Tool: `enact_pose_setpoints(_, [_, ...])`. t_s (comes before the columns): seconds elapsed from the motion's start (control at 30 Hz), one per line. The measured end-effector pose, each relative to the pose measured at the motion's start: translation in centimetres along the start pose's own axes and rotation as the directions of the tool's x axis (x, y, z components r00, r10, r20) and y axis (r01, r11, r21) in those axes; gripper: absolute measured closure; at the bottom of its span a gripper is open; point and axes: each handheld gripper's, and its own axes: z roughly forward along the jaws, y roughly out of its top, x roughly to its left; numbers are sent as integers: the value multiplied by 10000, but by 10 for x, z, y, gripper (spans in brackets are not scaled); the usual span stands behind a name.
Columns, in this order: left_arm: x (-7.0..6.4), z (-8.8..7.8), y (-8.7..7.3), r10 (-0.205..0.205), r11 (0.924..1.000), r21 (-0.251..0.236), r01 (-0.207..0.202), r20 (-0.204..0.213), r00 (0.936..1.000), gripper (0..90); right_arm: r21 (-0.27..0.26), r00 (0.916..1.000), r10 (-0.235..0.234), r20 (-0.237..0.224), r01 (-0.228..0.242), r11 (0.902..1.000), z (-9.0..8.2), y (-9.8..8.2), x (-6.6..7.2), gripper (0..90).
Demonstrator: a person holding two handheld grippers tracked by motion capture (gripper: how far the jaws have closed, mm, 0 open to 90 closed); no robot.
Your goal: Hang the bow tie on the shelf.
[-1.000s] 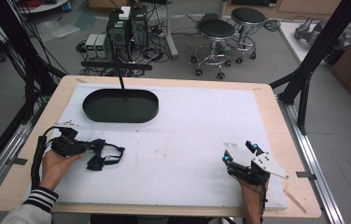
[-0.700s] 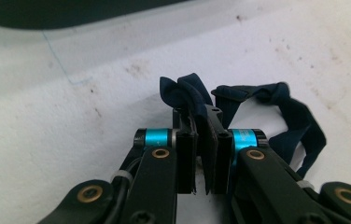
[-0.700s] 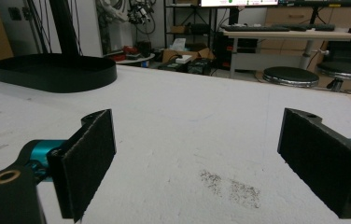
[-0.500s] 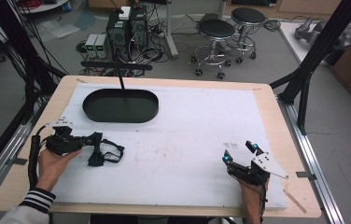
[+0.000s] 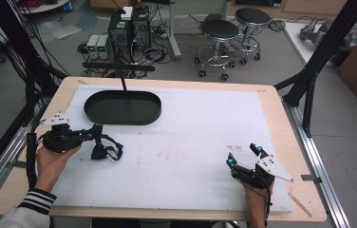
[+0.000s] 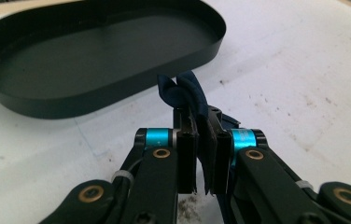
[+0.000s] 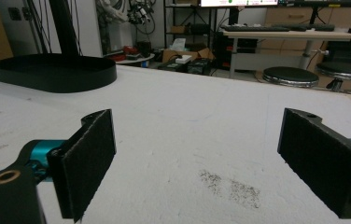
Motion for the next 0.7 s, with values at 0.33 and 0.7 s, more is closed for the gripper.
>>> enact_pose_setpoints(0.33, [-2,-7,13,445,9953,-867,-442,11,9990,850,-9,10000,-12,16,12,10000,0,0,0,104])
enact_pose_setpoints(0.7, [-7,-8,35,1204,9702,-2073,-1254,-368,9920,849,17,10000,-51,24,51,10000,1,0,0,104])
